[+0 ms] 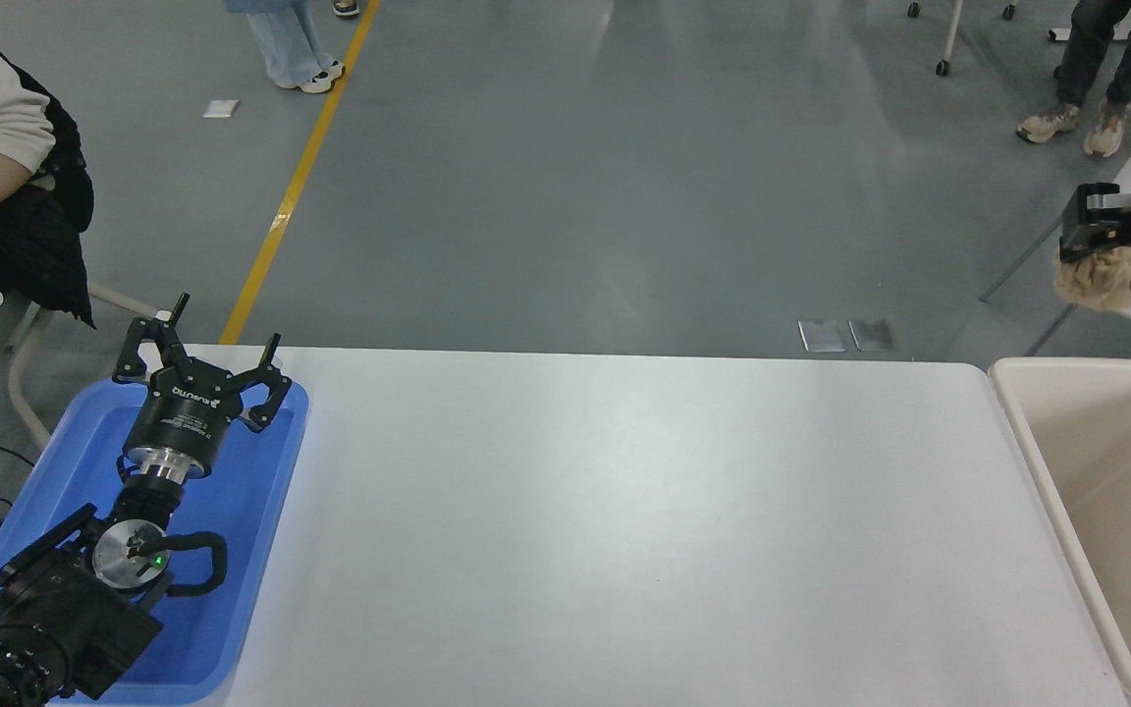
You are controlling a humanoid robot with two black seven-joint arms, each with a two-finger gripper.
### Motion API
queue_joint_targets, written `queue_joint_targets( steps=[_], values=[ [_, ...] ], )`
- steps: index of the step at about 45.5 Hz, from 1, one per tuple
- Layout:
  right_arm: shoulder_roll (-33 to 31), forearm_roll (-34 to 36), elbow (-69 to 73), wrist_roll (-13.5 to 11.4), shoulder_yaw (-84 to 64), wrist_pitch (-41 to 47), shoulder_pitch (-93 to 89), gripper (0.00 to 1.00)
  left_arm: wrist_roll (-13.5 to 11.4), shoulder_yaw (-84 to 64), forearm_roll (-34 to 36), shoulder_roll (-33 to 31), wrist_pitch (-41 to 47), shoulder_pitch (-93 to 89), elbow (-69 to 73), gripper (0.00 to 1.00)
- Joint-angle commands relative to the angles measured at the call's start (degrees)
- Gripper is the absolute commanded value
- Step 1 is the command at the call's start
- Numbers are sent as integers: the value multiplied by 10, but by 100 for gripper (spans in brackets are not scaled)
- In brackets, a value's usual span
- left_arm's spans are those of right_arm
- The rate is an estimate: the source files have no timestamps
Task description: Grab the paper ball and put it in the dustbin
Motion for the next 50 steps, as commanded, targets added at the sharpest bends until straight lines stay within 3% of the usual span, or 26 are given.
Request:
queue_joint_targets(
  steps=[1, 11, 23, 38, 50],
  values=[
    [-1, 0, 2, 0, -6, 9, 17, 0, 0, 0, -1, 0, 0, 0, 0, 100],
    [-9, 1, -3, -1, -7, -5, -4, 0, 0, 0, 0, 0, 0, 0, 0, 100],
    [-25, 4, -67, -4, -24, -141, -148, 0, 0, 0, 0, 0, 0, 0, 0, 100],
    [-29, 158, -323, -4, -20, -234, -453, 0, 0, 0, 0, 0, 0, 0, 0, 100],
    [-24, 229, -403, -4, 50, -351, -622, 0, 0, 0, 0, 0, 0, 0, 0, 100]
  ],
)
